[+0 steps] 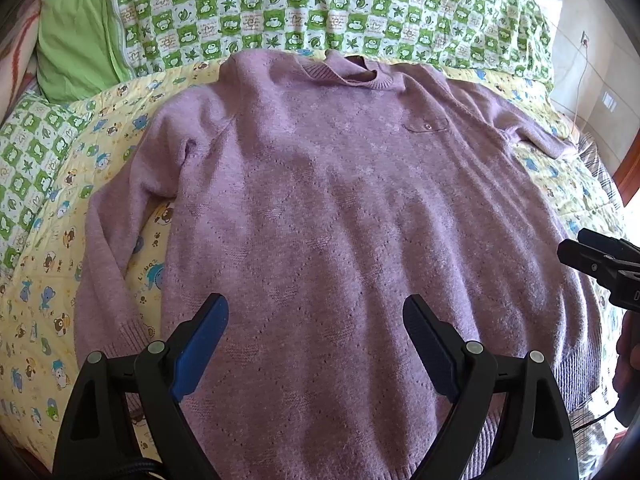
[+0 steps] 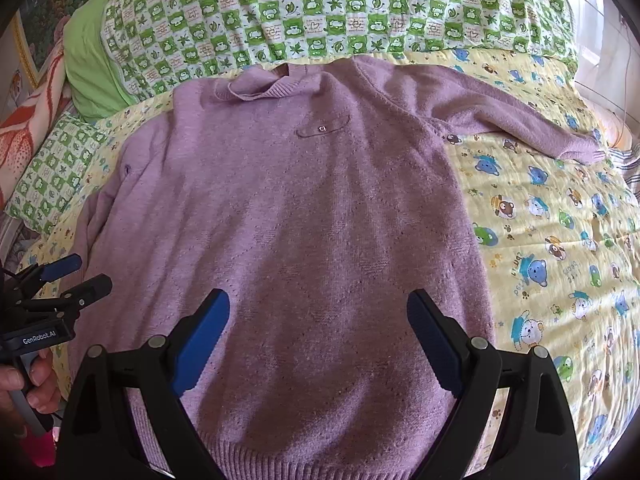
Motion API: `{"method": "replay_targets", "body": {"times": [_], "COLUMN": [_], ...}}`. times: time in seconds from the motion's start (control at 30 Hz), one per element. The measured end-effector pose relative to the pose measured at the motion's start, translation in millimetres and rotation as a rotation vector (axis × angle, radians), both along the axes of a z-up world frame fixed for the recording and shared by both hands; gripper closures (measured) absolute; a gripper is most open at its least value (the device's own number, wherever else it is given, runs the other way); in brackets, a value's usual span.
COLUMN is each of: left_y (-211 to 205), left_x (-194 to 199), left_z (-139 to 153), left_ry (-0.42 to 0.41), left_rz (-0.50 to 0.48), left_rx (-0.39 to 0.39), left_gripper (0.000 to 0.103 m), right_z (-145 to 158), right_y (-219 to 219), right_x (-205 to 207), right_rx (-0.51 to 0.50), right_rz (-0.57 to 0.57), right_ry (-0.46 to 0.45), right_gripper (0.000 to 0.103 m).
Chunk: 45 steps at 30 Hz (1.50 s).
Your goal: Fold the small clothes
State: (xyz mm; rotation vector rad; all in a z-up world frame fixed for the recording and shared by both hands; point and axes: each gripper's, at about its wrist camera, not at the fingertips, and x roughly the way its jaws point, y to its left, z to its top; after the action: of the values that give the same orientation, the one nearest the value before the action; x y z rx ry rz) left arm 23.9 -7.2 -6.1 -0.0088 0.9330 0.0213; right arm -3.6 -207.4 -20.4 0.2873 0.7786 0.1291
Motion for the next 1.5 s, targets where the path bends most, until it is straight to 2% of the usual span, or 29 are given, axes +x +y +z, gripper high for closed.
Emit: {"method": "replay_targets", "body": {"times": [0.4,0.67,0.87,1.2,1.27,1.33,1.5], "left_y": [0.9,-0.1,-0.1,-10.2,-8.9,-7.2,-5.0], "left_x": [18.3,41.3,73.1,145.4,163.6,182.1,221.3], "left_z": [-5.5,-5.9,-2.3,-2.3,-1.0,-0.8,-8.2], "left_ry": [0.007,0.029,0.044,0.056,0.049,0.046,0.048], "left_rz": [0.03,0.047,0.072,0.098,0.112,0.129,0.17], "left_rx": [0.012,0.057,0.048,0.054,0.058,0.054,0.059], "left_gripper": [0.013,0.013,0.013,0.013,0.013,0.013,0.013], "right_z": [-1.9,-7.1,-15.2,-32.2,-35.5,-39.9,-56.2], "right_y": [-13.0,-51.2,-122.1,-288.2,-318.4,-346.2,-399.4], "right_x": [14.1,28.8,43.1,75.2,83.1,94.7,125.3], "right_rx": [0.024,0.061,0.121,0.271,0.288,0.296,0.354], "right_rz": [0.006,-0.05,-0.191,-0.528,-0.59,-0.645,-0.713], "right_ry": [0.022,0.043,0.06,0.076,0.076,0.092,0.103], "right_gripper": [0.012,0.012,0.012,0.013,0.017,0.029,0.037]}}
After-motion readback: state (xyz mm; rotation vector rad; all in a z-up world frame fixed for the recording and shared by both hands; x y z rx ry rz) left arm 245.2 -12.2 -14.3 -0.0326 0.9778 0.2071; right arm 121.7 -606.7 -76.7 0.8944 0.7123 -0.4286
